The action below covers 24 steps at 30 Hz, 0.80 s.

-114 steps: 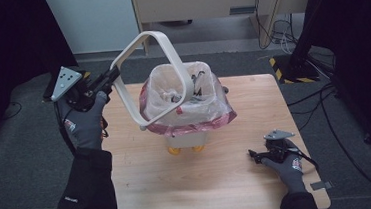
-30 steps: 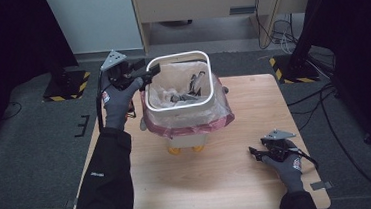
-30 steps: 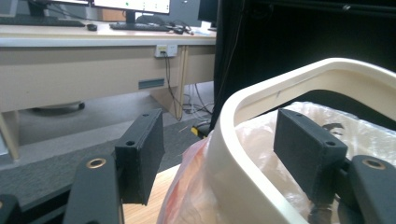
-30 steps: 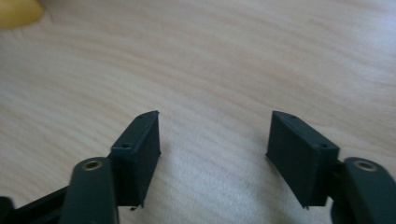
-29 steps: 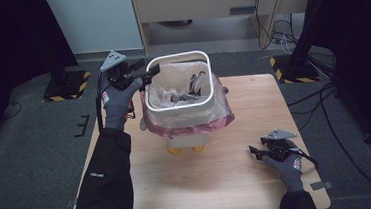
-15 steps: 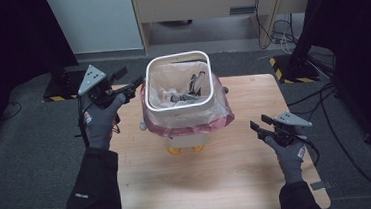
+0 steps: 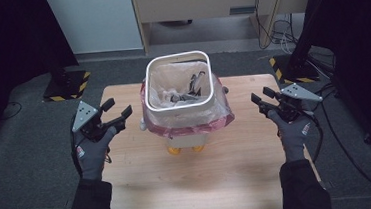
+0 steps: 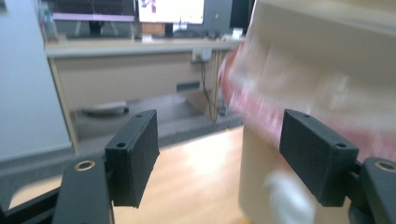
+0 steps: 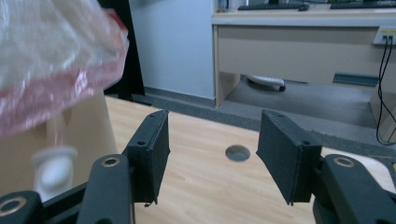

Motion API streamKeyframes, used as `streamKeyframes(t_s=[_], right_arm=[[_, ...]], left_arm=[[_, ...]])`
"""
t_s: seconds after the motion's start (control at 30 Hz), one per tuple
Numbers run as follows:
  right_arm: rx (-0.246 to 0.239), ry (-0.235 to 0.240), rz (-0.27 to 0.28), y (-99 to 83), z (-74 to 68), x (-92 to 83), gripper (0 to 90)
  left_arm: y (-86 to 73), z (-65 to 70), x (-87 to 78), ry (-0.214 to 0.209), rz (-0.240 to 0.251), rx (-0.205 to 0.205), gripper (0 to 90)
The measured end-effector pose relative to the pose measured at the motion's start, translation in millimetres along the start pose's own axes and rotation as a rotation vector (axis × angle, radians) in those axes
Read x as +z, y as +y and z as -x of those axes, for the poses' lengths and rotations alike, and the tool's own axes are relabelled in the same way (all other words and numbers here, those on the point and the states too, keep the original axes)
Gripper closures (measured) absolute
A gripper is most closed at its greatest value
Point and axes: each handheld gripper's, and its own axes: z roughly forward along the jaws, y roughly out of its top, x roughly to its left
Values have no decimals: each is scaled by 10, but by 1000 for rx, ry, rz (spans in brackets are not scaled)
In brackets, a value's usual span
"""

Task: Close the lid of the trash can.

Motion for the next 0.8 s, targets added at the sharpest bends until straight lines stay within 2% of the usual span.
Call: streamKeyframes(t_s=[0.13, 0.33, 0.43, 0.53, 0.67, 0.8], right_arm=[[-2, 2, 11, 146, 3, 29, 433], [-21, 17, 21, 394, -14, 88, 438], [-37, 23, 29, 530, -41, 114, 438], [-43, 36, 42, 661, -77, 149, 435], [-65, 52, 43, 817, -135, 217, 433], [-81, 72, 51, 958, -208, 267, 429]], left_arm=[[-326, -47, -15, 4, -94, -33, 271], [-698, -61, -29, 18, -200, -35, 263], [-875, -59, -21, 13, -259, -21, 256], [-1061, -71, 8, 13, -301, -35, 250], [-1228, -103, 55, 19, -377, -19, 247], [-1373, -106, 85, 17, -433, -37, 244]])
